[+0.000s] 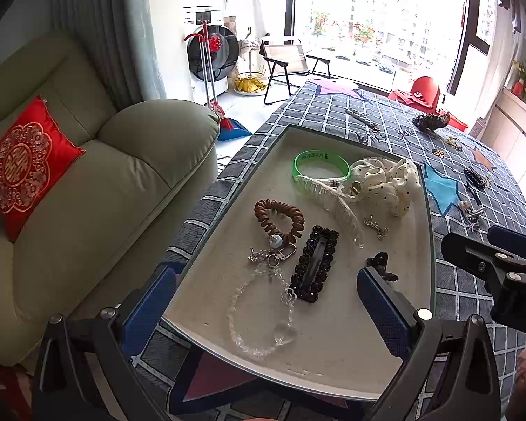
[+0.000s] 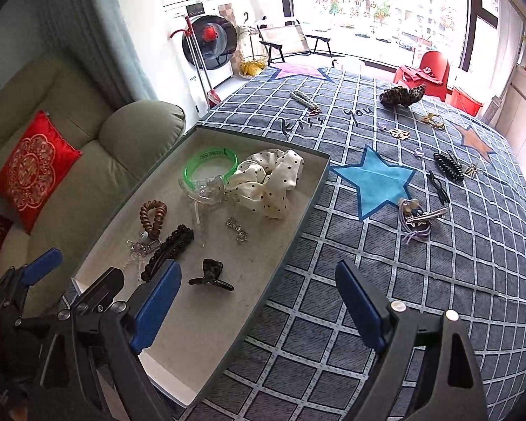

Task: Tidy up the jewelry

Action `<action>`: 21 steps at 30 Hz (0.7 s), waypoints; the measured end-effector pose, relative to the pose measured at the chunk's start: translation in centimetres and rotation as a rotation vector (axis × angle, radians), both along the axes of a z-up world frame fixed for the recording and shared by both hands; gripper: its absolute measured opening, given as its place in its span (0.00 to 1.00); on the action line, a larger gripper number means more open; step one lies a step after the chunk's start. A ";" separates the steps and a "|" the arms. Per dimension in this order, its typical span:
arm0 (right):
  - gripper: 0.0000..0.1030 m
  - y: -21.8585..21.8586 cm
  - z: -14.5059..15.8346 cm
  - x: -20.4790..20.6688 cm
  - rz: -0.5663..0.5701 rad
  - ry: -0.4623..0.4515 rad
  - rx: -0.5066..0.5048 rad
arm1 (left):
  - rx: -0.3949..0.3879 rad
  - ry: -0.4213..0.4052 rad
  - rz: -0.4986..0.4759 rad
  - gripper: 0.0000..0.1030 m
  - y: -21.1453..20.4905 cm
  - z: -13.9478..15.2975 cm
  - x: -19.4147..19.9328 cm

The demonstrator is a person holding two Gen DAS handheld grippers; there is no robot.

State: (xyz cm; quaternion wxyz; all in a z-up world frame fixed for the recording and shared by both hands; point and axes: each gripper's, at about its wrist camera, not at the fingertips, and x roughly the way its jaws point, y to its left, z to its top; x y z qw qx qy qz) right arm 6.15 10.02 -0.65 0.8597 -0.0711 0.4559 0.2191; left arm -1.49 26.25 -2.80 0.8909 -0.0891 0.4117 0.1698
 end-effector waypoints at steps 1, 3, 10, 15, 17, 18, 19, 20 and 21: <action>0.89 0.0 0.0 0.0 0.000 0.000 0.001 | 0.000 0.000 0.001 1.00 0.0 0.0 0.0; 0.89 -0.1 0.1 0.0 -0.001 -0.001 0.000 | 0.000 0.000 0.001 1.00 0.0 0.1 0.0; 0.89 0.0 0.1 0.0 0.001 -0.001 0.000 | 0.002 0.000 0.003 1.00 0.0 0.2 -0.1; 0.89 0.0 0.1 -0.1 -0.001 -0.002 0.000 | 0.004 0.000 0.008 1.00 0.1 0.3 -0.4; 0.89 0.0 0.1 -0.1 0.000 -0.001 0.001 | 0.005 0.001 0.009 1.00 0.1 0.3 -0.4; 0.89 0.0 0.1 -0.1 0.000 -0.002 0.000 | 0.006 0.001 0.010 1.00 0.1 0.4 -0.4; 0.89 0.0 0.1 -0.1 0.000 -0.002 0.000 | 0.006 0.001 0.011 1.00 0.0 0.3 -0.4; 0.89 -0.1 0.1 -0.1 0.000 0.000 0.002 | 0.006 0.001 0.012 1.00 0.0 0.4 -0.5; 0.89 0.0 0.1 -0.1 0.000 0.000 0.001 | 0.007 0.001 0.012 1.00 0.0 0.4 -0.5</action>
